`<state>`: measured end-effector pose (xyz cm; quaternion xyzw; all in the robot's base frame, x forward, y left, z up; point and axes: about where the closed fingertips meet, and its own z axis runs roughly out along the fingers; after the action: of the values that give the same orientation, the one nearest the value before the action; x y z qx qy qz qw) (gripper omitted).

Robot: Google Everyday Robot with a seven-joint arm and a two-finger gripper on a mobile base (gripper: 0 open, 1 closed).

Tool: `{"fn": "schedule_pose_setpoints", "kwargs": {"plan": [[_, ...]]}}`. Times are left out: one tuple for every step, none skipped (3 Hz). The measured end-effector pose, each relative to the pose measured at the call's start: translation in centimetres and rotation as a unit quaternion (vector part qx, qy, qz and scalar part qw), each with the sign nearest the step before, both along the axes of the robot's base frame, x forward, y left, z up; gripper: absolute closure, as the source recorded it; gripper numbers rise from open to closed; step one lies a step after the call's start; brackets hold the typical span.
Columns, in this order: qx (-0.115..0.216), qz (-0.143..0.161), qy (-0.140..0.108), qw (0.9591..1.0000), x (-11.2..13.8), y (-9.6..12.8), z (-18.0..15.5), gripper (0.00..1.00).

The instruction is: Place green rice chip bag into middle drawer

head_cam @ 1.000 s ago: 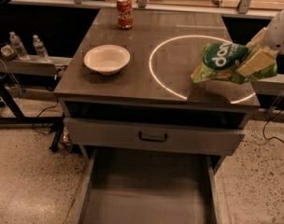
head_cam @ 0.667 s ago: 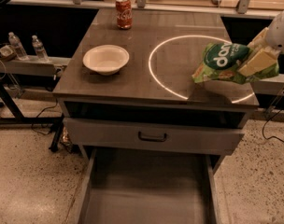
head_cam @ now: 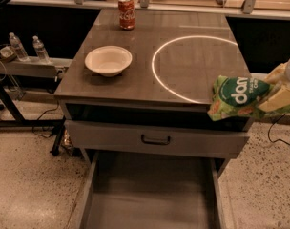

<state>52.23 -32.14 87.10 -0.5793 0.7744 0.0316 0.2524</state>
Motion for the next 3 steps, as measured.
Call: {"fn": "schedule_pose_setpoints", "kwargs": {"plan": [[-0.017, 0.005, -0.002, 0.9998, -3.3, -1.8, 1.0, 1.00], [-0.031, 0.006, 0.001, 0.9995, -6.4, -3.0, 1.1, 1.00], [-0.037, 0.031, 0.026, 0.9985, -9.8, -2.9, -1.9, 1.00]]}}
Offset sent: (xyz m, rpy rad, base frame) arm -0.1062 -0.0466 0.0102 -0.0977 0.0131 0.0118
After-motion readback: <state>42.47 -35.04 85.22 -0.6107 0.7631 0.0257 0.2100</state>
